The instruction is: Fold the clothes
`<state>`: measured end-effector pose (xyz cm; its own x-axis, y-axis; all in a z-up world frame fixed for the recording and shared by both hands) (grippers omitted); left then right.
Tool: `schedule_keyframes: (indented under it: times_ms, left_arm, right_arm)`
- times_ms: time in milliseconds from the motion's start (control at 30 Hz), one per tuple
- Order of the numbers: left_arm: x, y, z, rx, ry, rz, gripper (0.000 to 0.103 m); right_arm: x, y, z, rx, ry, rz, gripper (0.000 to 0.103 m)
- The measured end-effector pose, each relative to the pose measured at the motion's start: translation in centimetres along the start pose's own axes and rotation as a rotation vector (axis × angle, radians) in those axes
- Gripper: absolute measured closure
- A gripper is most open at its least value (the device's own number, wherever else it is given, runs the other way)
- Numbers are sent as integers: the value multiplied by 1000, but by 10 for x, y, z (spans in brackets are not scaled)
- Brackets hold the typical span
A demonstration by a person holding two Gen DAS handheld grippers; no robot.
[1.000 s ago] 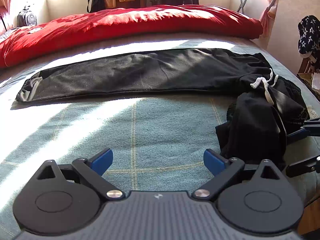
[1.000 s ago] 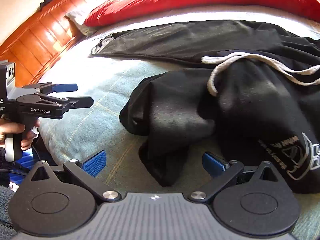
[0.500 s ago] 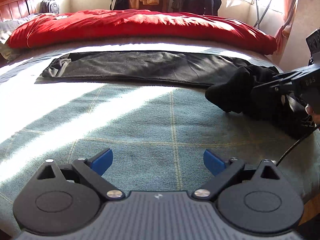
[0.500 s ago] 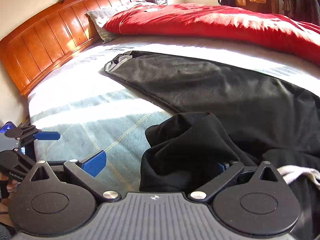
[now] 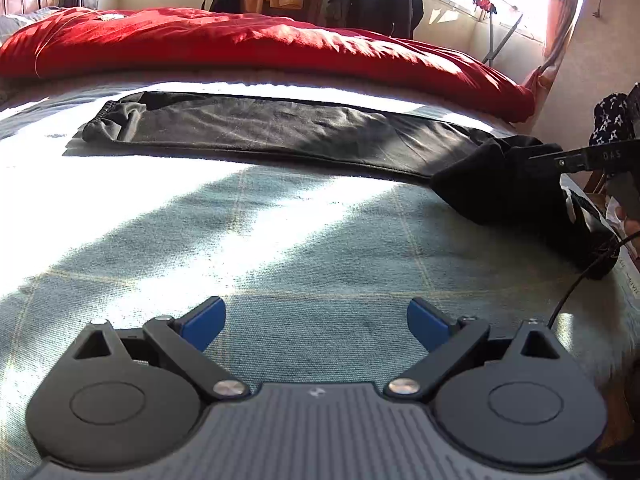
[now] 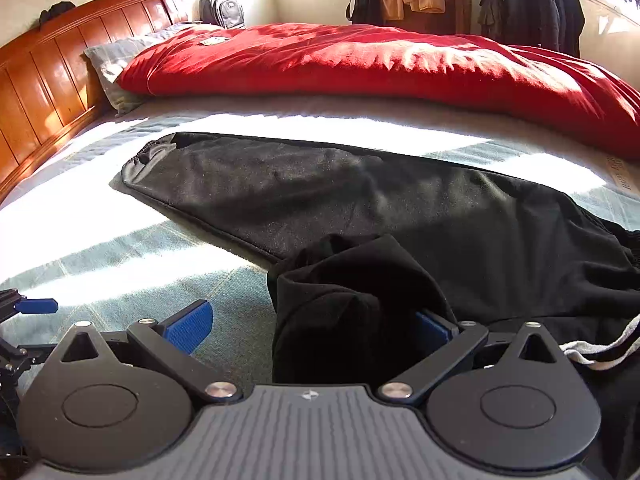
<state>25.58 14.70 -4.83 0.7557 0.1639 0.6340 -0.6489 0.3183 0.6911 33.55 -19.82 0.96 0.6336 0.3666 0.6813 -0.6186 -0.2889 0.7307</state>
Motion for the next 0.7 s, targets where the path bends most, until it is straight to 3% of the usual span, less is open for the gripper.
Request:
schedule_keyframes:
  times_ms: [67, 233, 300, 333, 433, 700]
  left_arm:
    - [5, -3, -1, -31, -17, -1, 6]
    - [4, -9, 1, -72, -46, -21, 6]
    - [1, -8, 0, -72, -52, -26, 6]
    - [-1, -7, -1, -72, -52, -28, 6]
    - [-7, 1, -10, -63, -38, -25, 6]
    - [-11, 20, -32, 1, 20, 21, 6]
  right_arm:
    - [-6, -1, -10, -28, 22, -15, 5]
    - [-17, -18, -33, -139, 140, -80, 50]
    - [-19, -26, -36, -183, 167, -98, 79]
    - [-20, -30, -37, -203, 178, -105, 85]
    - [-16, -29, -36, -166, 138, -92, 89]
    - [22, 17, -51, 172, 3, 78, 89]
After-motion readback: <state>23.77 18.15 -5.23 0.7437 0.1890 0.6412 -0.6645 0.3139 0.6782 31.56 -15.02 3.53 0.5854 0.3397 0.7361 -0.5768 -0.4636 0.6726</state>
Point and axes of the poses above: each gripper's, at about its wrist camera, not at the fingertips, and y roughly against the way its jaws point, z to its right, x to its top, the point moved 4 cm from there along -y, roughly the way its jaws point, and after that the axes turned 13 degrees about y, right-handed, at the moved point
